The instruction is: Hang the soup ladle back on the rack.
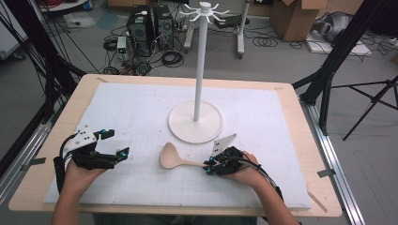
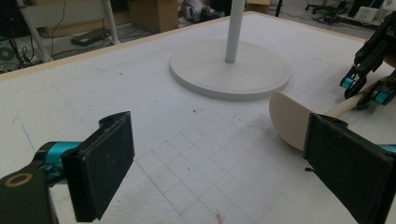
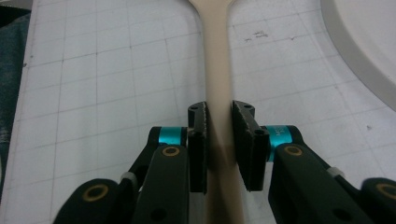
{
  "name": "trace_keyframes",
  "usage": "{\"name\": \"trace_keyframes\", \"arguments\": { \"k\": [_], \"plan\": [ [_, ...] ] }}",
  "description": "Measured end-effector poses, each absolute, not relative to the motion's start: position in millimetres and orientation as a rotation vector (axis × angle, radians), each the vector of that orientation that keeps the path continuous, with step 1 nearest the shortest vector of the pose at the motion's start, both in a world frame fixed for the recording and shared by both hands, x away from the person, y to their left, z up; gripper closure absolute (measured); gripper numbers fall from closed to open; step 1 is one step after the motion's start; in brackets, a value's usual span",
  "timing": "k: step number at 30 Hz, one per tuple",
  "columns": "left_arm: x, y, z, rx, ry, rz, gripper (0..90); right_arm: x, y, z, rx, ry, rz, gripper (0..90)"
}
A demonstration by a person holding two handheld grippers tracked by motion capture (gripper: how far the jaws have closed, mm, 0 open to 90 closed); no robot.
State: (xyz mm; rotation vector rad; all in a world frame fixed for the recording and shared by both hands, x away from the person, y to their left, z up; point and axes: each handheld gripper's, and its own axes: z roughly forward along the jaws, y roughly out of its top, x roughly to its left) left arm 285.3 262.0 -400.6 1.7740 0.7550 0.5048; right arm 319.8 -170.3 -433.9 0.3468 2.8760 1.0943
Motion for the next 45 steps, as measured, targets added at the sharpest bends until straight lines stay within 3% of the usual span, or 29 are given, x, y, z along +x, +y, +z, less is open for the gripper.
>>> {"name": "trace_keyframes", "arguments": {
  "k": [1,4,10,18,29,45],
  "plan": [
    [285.2,261.8,-400.6,1.773,0.756,0.503,9.5,319.4,-170.5,-433.1,0.369,2.871,1.102,60.2],
    [285.2,261.3,-400.7,1.772,0.757,0.499,9.5,319.0,-173.8,-428.8,0.413,2.822,1.139,46.2],
    [284.7,261.8,-400.2,1.769,0.757,0.503,9.5,314.7,-192.7,-409.7,0.495,2.73,1.278,33.5],
    [284.2,262.3,-399.5,1.767,0.755,0.502,9.5,303.1,-246.7,-380.8,0.613,2.507,1.419,24.9],
    [284.3,260.1,-399.6,1.768,0.75,0.5,9.5,281.6,-304.4,-385.8,0.765,2.296,1.501,15.2],
    [286.2,253.9,-399.7,1.772,0.712,0.478,9.5,280.0,-319.1,-388.7,0.813,2.241,1.548,14.4]
  ]
}}
